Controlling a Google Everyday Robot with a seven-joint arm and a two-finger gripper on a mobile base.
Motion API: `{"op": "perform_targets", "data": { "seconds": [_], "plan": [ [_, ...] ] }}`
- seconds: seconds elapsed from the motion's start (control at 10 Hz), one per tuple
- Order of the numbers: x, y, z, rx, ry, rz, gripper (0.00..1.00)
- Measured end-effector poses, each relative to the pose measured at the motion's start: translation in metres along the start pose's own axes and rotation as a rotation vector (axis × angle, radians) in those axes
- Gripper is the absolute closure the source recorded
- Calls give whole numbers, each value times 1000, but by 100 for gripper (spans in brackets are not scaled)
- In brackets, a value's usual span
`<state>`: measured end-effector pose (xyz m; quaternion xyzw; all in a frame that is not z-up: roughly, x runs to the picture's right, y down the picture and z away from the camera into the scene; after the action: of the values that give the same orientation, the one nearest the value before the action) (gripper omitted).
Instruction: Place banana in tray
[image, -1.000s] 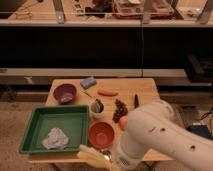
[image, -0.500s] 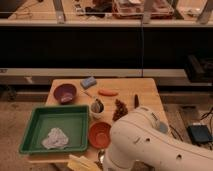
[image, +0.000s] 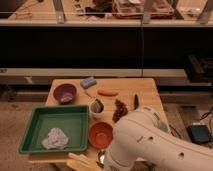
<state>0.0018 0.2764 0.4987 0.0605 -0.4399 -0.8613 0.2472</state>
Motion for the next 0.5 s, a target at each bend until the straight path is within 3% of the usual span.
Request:
{"op": "perform_targets", "data": {
  "seconds": [0.2, 0.5],
  "plan": [
    [21, 23, 5, 3, 38, -33, 94],
    [79, 81, 22, 25, 98, -66, 94]
  ]
}}
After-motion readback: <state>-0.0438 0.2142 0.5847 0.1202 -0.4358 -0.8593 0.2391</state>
